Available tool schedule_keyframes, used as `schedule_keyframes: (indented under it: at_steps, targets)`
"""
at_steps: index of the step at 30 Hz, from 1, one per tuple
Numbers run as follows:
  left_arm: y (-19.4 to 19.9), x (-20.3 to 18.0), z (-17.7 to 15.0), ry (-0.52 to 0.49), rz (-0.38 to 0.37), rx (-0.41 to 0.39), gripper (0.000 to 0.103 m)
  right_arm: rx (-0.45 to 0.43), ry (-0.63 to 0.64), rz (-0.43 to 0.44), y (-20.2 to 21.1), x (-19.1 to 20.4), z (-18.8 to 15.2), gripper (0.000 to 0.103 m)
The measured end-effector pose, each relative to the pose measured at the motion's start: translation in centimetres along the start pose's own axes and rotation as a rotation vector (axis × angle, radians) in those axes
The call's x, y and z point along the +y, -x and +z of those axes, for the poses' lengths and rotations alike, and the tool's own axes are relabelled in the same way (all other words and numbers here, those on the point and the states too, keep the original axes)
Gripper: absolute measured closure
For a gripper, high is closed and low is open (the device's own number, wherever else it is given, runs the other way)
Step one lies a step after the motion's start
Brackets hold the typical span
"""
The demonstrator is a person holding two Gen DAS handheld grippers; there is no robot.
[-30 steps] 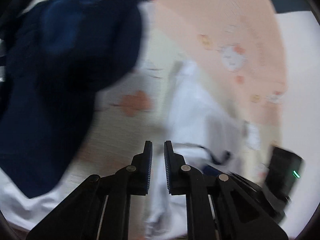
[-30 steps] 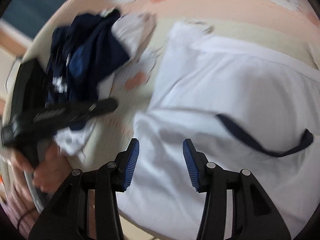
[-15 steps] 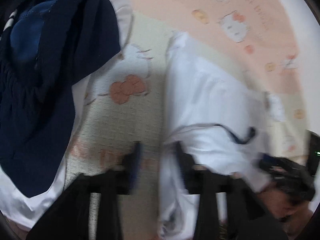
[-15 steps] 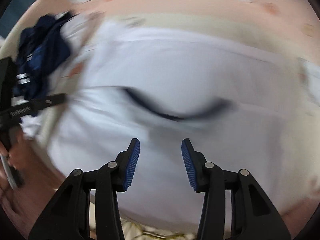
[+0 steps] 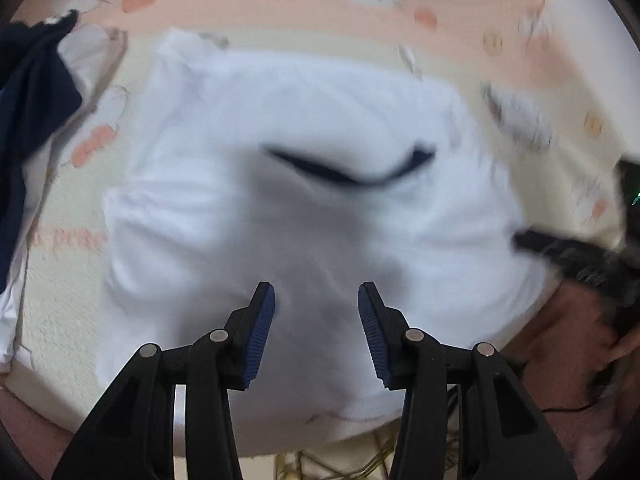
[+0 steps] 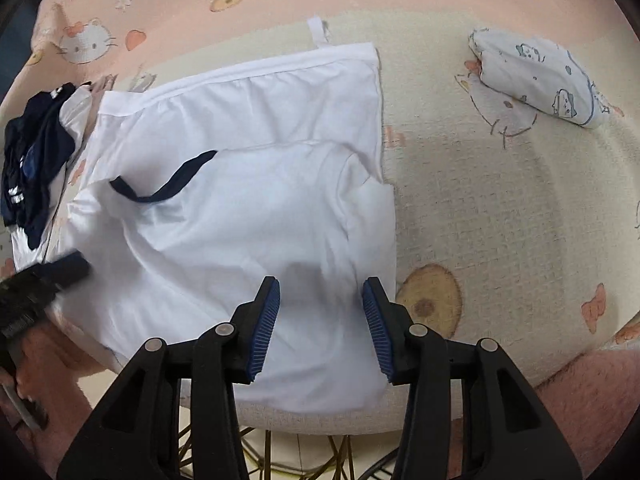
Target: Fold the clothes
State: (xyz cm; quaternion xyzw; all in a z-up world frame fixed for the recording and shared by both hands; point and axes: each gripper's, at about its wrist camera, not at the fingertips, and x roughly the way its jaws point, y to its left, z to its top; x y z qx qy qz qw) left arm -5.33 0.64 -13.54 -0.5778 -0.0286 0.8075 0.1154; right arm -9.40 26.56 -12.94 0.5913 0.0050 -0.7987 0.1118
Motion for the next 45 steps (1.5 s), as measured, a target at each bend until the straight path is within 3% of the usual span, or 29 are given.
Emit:
schedule_keyframes:
  at_steps: [2, 4, 6, 8, 12, 14, 17, 19, 20, 22, 25, 29, 31, 34, 38, 43, 45]
  targets:
    - [0.0, -0.2, -0.7, -0.042, 0.058, 0.010, 0.057, -0.061, -0.008, 0.016, 1.7, -1.0, -0.8, 0.058]
    - [0.6, 1.0, -0.6, 0.003, 0.065, 0.015, 0.057, -0.107, -0.072, 0.058, 3.3, -3.0, -1.5, 0.058]
    - [1.2, 2.3, -0.6, 0.073, 0.035, 0.004, 0.057, -0.088, -0.183, 0.083, 3.5, -5.4, -2.1, 0.058]
    - [1.8, 2.3, -0.8, 0.095, 0.008, -0.018, 0.058, -0.054, -0.222, 0.050, 2.7, -5.7, -2.3, 0.058]
    - [2.6, -0.7, -1.1, 0.005, -0.057, -0.047, 0.058, -0.008, -0.163, -0.015, 1.9, -4.2, -2.8, 0.058]
    - [2.3, -1.7, -1.1, -0.056, 0.008, -0.044, 0.058, 0.008, -0.130, -0.049, 1.3, -3.6, -3.0, 0.058]
    - [0.9, -0.2, -1.0, -0.007, 0.064, 0.000, 0.059, 0.064, -0.071, -0.050, -0.3, -2.6, -2.8, 0.058]
    - [1.3, 1.1, -1.0, 0.025, 0.057, 0.008, 0.063, 0.084, -0.044, -0.129, -0.9, -2.3, -2.9, 0.051]
    - [1.8, 1.5, -1.1, 0.022, 0.064, 0.011, 0.069, 0.080, -0.028, -0.189, -0.8, -2.0, -3.0, 0.050]
    - [2.6, 2.0, -1.5, -0.011, 0.094, 0.016, 0.069, 0.067, 0.024, -0.292, -0.4, -0.9, -3.1, 0.049]
    - [3.8, 3.1, -2.1, 0.022, 0.014, -0.029, 0.069, 0.022, 0.042, -0.331, 0.5, -0.3, -3.0, 0.051]
    - [5.1, 4.1, -2.9, 0.057, -0.082, -0.080, 0.063, -0.125, -0.016, -0.212, 2.8, -0.1, -2.6, 0.051]
    - [4.3, 3.0, -2.6, 0.038, -0.083, -0.066, 0.063, -0.084, 0.031, -0.121, 1.6, 1.4, -2.3, 0.051]
    - [2.8, 1.6, -2.4, -0.013, -0.021, -0.027, 0.063, 0.048, 0.057, -0.199, -1.4, 1.7, -2.8, 0.054]
    - [3.1, 3.3, -2.4, 0.057, 0.025, -0.024, 0.063, 0.037, 0.017, -0.291, -1.1, 1.0, -2.5, 0.053]
    - [4.7, 5.5, -2.1, 0.184, -0.095, -0.078, 0.062, -0.095, -0.165, -0.153, 2.6, -2.0, -2.3, 0.053]
    - [4.9, 5.7, -2.0, 0.201, -0.125, -0.081, 0.060, -0.056, -0.194, -0.100, 2.4, -2.4, -2.9, 0.053]
